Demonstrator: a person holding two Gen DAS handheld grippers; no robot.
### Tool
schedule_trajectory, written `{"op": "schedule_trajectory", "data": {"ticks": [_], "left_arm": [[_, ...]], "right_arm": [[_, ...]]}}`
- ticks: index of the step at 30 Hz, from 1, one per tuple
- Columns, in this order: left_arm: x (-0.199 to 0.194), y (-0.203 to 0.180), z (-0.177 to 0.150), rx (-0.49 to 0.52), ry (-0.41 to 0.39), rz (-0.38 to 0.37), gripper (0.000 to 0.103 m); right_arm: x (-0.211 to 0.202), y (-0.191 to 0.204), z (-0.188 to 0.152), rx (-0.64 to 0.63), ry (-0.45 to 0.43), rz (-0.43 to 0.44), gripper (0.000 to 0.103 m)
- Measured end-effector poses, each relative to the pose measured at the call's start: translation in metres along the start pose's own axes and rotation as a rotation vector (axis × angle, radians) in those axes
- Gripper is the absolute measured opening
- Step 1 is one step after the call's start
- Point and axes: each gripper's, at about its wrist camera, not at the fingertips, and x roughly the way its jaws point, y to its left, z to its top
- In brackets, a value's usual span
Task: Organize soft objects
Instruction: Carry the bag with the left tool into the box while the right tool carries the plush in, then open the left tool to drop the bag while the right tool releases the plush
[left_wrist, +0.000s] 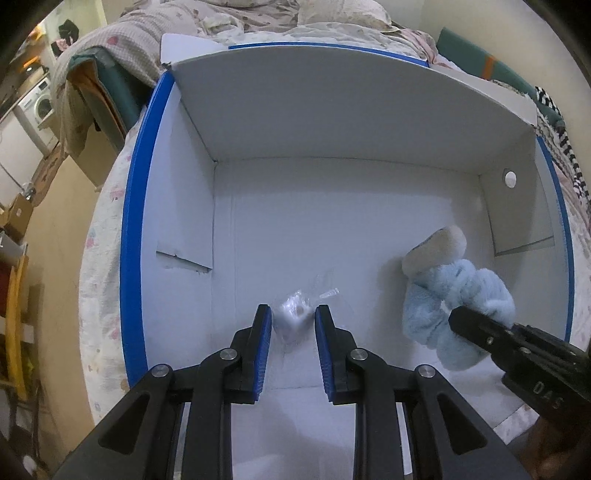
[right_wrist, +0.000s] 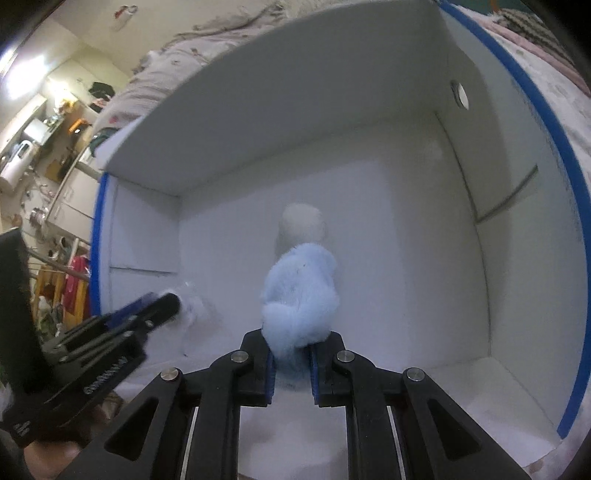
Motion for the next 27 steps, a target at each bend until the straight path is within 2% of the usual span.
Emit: {"op": "schedule_trajectory", "data": {"ticks": [7,11,13,14,15,17,18,20,21,23,25,27], "left_arm": [[0.001,-0.006,0.004,0.020,-0.011,0.010,0.022],[0.000,-0.007,0.001,0.029,-0.018,0.019,0.022],[0.000,-0.008,0.001,0.030,-0.019,0.023,0.022],[0.000,-0.008,0.000,0.030,-0.020,0.026,0.022],[-0.001,-0.008,0.001,0.030,-0.020,0.027,0.022],[-0.002,-0.008,0.001,0.030,-0.021,0.028,0.024],[-0.003,-0.008,0.000,0.029,-0.023,0.027,0.025],[-0.005,-0.009,0.000,0.033,-0.029,0.030,0.038],[-0.006,-0.009,-0.001,0.036,-0.033,0.032,0.042],[-0.009,-0.009,-0.001,0.040,-0.046,0.032,0.057],[-0.015,-0.008,-0.001,0.031,-0.071,0.038,0.064],[-0.021,-0.008,-0.001,0.027,-0.096,0.030,0.067]], "right_arm": [[0.005,-0.007,0.004,0.031,0.009,-0.062,0.017],[0.006,-0.005,0.008,0.036,0.001,-0.081,0.023],[0.004,-0.005,0.009,0.033,-0.009,-0.089,0.030],[0.003,-0.005,0.009,0.034,-0.016,-0.090,0.042],[0.002,-0.004,0.008,0.036,-0.025,-0.089,0.064],[-0.003,-0.005,0.011,0.050,-0.054,-0.074,0.082],[-0.007,-0.005,0.012,0.056,-0.071,-0.065,0.087],[-0.015,-0.004,0.015,0.056,-0.114,-0.078,0.097],[-0.018,-0.004,0.016,0.060,-0.136,-0.087,0.102],[-0.023,-0.006,0.017,0.072,-0.158,-0.072,0.102],[-0.023,-0.008,0.018,0.090,-0.161,-0.060,0.102],[-0.024,-0.010,0.019,0.094,-0.162,-0.057,0.103]]}}
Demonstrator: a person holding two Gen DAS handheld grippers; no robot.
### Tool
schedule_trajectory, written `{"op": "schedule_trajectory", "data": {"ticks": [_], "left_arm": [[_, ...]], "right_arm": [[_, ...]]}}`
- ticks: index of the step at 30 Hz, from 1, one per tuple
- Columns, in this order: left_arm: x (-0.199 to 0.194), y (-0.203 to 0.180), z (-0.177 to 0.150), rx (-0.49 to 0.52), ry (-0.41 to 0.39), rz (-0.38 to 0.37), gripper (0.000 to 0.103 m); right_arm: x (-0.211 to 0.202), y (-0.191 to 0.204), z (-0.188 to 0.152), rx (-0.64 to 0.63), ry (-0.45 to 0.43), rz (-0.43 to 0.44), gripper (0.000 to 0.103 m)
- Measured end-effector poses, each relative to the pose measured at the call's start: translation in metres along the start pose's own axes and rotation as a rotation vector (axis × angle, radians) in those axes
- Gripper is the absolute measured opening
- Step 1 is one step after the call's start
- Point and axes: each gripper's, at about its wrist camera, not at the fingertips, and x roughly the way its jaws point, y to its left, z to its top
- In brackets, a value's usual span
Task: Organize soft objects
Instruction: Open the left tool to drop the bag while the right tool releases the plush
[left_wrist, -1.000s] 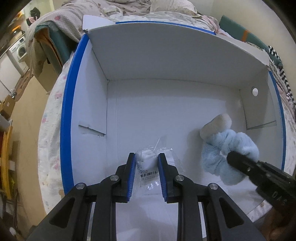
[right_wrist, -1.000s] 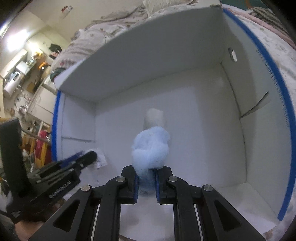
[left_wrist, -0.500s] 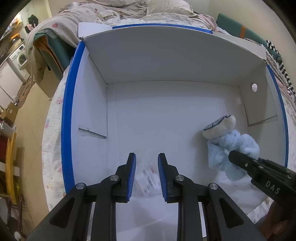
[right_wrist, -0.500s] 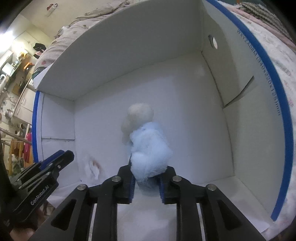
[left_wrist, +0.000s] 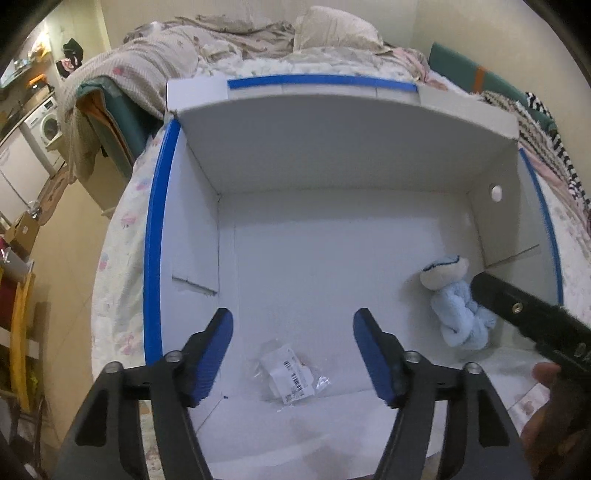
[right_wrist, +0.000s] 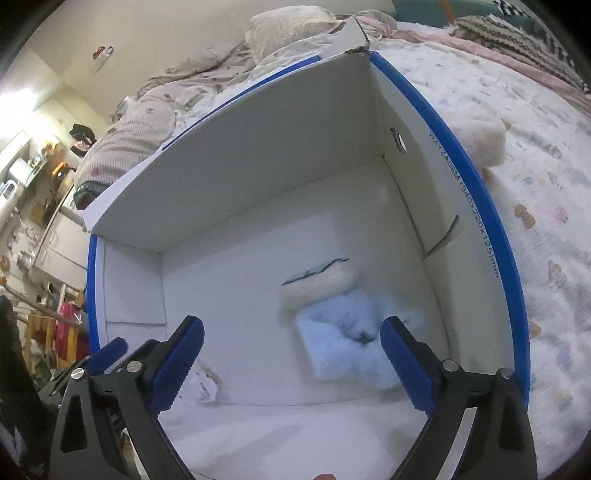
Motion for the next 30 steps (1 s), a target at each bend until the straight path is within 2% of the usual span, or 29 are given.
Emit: {"op": "schedule_trajectory", "data": {"ticks": [6,15,21,30], "left_arm": [[-0.007,-0.002,0.002,0.014,-0.022,0.012,0.068],[-0.011,0.004,0.004,-0.018,-0.038,0.015,0.068],[-0.021,0.009,0.000,-0.046,-0.048,-0.005,0.068],[-0.047,0.018,-0.007,-0.058,-0.104,-0.002,0.068]], "right_arm": [[-0.003,-0.005,-0.002,-0.021,0.008,-0.010,0.103],[-0.005,-0.003,-0.005,-0.031,0.008,-0.010,0.103],[-0.011,-0.003,-0.010,-0.036,-0.008,-0.009,0.103],[-0.035,-0.005,-0.021,-0.042,-0.050,-0.017,0.103]]}}
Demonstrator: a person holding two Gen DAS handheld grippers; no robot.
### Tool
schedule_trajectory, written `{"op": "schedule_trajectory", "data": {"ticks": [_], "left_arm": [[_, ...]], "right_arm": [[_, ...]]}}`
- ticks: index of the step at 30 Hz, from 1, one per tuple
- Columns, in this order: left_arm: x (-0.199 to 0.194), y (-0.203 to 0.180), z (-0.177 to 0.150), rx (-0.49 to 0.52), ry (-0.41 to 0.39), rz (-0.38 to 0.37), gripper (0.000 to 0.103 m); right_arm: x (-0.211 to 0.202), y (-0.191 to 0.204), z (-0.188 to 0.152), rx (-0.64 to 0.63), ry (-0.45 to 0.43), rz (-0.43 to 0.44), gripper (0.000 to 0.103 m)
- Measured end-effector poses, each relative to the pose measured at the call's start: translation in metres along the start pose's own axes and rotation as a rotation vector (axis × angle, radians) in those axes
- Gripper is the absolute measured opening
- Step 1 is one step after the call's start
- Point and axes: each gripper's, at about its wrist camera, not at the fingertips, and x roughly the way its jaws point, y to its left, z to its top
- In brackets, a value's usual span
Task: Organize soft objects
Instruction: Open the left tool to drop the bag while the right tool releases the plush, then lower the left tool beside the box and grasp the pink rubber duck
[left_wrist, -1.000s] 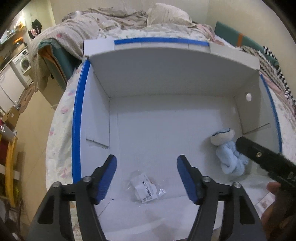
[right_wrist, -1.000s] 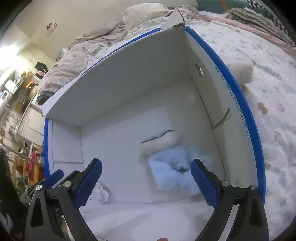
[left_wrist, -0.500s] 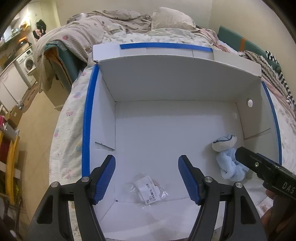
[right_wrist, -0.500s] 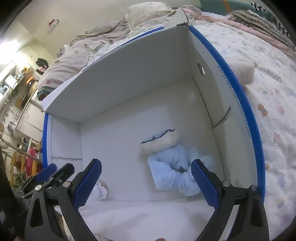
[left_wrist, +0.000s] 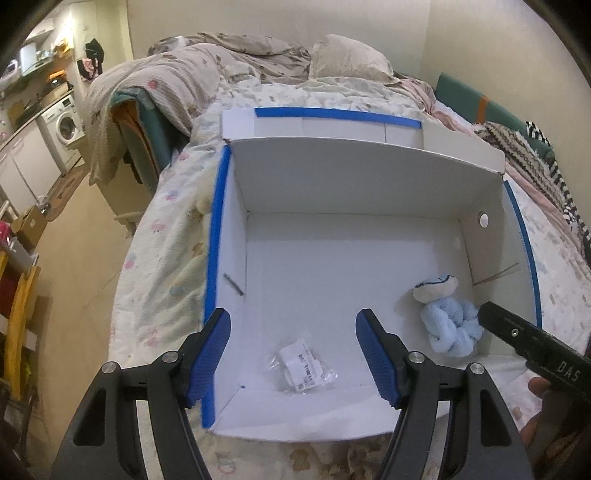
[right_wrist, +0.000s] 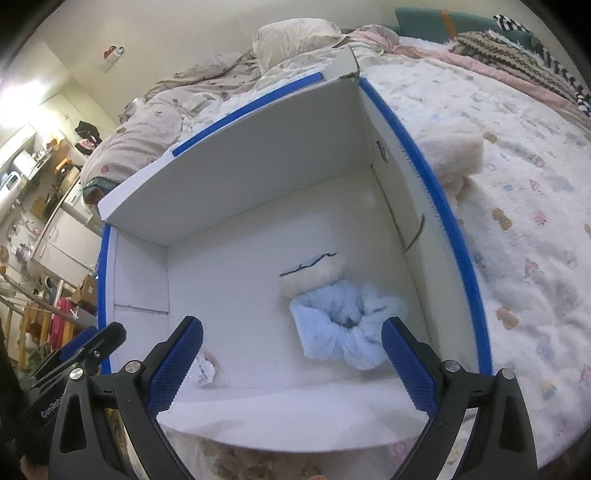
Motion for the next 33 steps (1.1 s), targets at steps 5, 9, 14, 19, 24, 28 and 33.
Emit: {"op": "schedule_trajectory", "data": {"ticks": [5,9,14,19,24,28,33], "left_arm": [[-0.011,0.010,-0.013,-0.025,0.007,-0.002,0.068],[-0.020,0.019,-0.025,-0.041,0.006,0.003,0.068],[-0.030,0.034,-0.034,-0.078,0.001,0.010,0.068],[-0.038,0.047,-0.043,-0.119,0.002,0.014,0.068],[-0.042,0.055,-0.056,-0.131,0.014,0.015,0.068],[-0.042,0.060,-0.067,-0.128,0.026,0.026,0.068],[-0.040,0.070,-0.078,-0.123,0.037,0.052,0.068]], "right_arm": [[-0.014,0.004,-0.008,-0.037,-0.017,-0.013,0.103],[-0.023,0.008,-0.016,-0.061,-0.024,-0.017,0.103],[-0.029,0.009,-0.029,-0.071,-0.022,-0.021,0.103],[-0.036,0.016,-0.044,-0.111,-0.027,-0.034,0.103],[-0.042,0.019,-0.058,-0.141,-0.023,-0.052,0.103],[-0.044,0.016,-0.066,-0.152,-0.011,-0.064,0.103],[-0.043,0.009,-0.071,-0.140,0.019,-0.081,0.103]]}}
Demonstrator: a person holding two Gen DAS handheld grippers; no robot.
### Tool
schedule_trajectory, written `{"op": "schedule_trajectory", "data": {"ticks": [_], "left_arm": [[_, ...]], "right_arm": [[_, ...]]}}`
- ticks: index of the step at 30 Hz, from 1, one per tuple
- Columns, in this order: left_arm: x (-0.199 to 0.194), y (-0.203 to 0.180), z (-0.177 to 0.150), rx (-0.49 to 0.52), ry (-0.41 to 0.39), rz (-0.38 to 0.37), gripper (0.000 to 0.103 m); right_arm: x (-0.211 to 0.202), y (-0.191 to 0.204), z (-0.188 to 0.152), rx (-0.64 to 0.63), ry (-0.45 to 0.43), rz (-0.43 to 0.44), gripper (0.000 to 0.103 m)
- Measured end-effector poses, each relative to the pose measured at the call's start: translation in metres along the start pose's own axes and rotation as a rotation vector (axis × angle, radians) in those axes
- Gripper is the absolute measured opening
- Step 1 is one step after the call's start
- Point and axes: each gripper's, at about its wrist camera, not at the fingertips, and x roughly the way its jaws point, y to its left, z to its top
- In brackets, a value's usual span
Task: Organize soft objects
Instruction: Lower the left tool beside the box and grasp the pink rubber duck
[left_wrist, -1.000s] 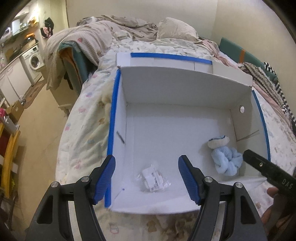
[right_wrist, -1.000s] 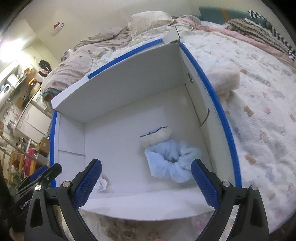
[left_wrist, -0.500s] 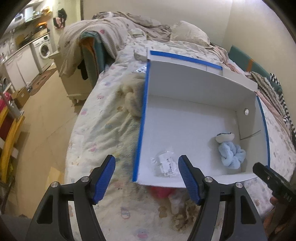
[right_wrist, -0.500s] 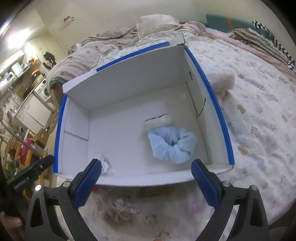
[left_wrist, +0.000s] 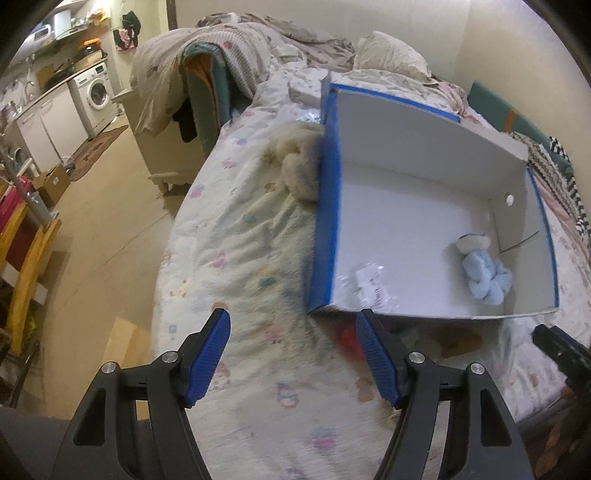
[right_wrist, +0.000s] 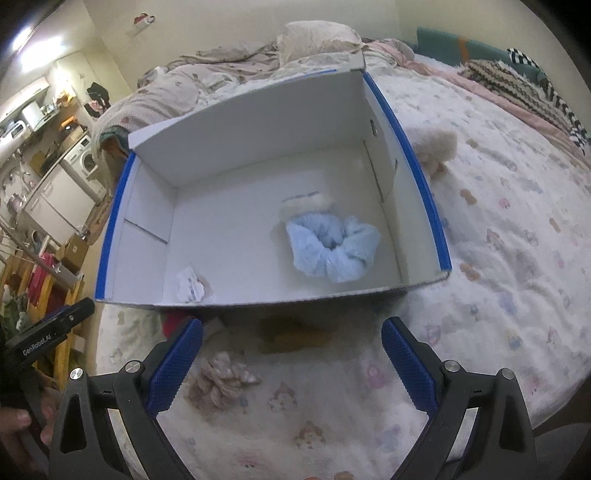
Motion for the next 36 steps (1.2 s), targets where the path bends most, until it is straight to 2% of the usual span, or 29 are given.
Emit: {"op": "schedule_trajectory", "data": {"ticks": [6,14,21,29,34,36], "left_arm": [[0.009,0.019,-0.008,-0.037,0.040,0.034,0.068],[0.026,0.035,-0.008,-0.133,0.110,0.054,0.068],[0.050,0.023,-0.013,-0.144,0.205,-0.030,0.068],[0.087,-0.025,-0.012,-0.094,0.269,-0.122,0.065],[0.113,-0.036,-0.010,-0.106,0.317,-0.125,0.057],[0.119,-0.039,-0.011,-0.120,0.336,-0.140,0.047]], "right_arm": [[0.009,-0.006,-0.003,0.047,0.042,0.002,0.103],[0.021,-0.005,-0.006,0.039,0.093,-0.031,0.103],[0.032,-0.010,-0.009,0.077,0.134,-0.016,0.103],[0.037,-0.021,-0.008,0.123,0.149,0.002,0.103],[0.040,-0.038,-0.008,0.187,0.166,0.015,0.103],[0.041,-0.043,-0.008,0.207,0.170,0.022,0.103]]}}
